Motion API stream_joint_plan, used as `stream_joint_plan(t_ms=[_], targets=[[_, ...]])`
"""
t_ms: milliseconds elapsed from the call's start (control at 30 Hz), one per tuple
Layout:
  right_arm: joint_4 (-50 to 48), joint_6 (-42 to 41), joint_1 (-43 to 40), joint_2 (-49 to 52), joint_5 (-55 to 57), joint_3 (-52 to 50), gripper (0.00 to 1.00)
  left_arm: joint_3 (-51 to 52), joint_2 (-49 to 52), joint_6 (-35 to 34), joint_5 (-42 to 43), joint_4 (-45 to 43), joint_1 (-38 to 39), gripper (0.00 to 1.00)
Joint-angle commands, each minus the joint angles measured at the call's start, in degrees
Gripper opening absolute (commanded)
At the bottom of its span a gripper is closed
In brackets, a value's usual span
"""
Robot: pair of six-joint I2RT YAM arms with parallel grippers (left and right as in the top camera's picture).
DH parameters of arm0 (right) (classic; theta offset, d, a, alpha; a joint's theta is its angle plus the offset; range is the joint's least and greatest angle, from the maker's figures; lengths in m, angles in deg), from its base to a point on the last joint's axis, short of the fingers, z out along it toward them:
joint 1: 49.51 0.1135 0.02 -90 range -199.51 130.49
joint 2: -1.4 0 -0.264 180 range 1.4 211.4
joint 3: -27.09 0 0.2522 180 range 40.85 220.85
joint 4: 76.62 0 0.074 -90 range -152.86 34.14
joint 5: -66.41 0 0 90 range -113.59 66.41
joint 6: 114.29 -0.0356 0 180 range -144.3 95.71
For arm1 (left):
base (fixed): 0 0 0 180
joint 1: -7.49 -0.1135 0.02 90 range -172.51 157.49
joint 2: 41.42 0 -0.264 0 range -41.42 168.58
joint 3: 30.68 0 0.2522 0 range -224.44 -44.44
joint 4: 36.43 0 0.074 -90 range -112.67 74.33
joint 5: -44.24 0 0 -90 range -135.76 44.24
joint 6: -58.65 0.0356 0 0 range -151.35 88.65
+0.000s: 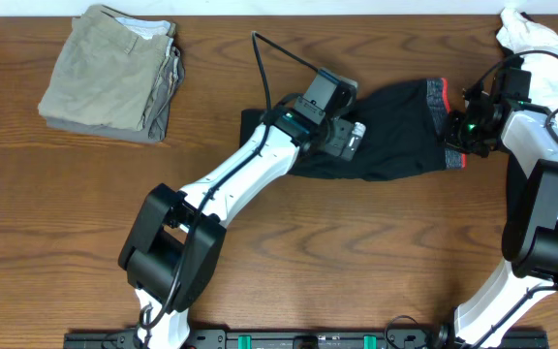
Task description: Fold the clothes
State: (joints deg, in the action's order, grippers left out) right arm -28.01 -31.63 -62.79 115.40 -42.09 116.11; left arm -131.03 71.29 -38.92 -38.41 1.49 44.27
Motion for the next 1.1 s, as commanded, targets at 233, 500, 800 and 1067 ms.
stream_joint_plan(t_ms=[233,500,800,1067], targets=[[7.39,6.36,-2.71,-0.63,0.31,7.63,0.64,-2.71,-9.88,0.46,-0.48,9.97,-11.43,0.98],[4.68,7.06,-3.52,1.11,3.28,8.13,0.77,-2.69,-11.89,0.46,-0.5,19.1,-19.47,0.98],[3.58,7.85,-2.21,7.17,0.09,8.13,0.73,-2.69,-11.89,0.44,-0.52,22.16,-28.65,0.98],[1.66,7.82,1.86,9.07,7.06,8.13,0.69,-2.69,-11.89,0.44,-0.5,24.46,-33.64,0.98]])
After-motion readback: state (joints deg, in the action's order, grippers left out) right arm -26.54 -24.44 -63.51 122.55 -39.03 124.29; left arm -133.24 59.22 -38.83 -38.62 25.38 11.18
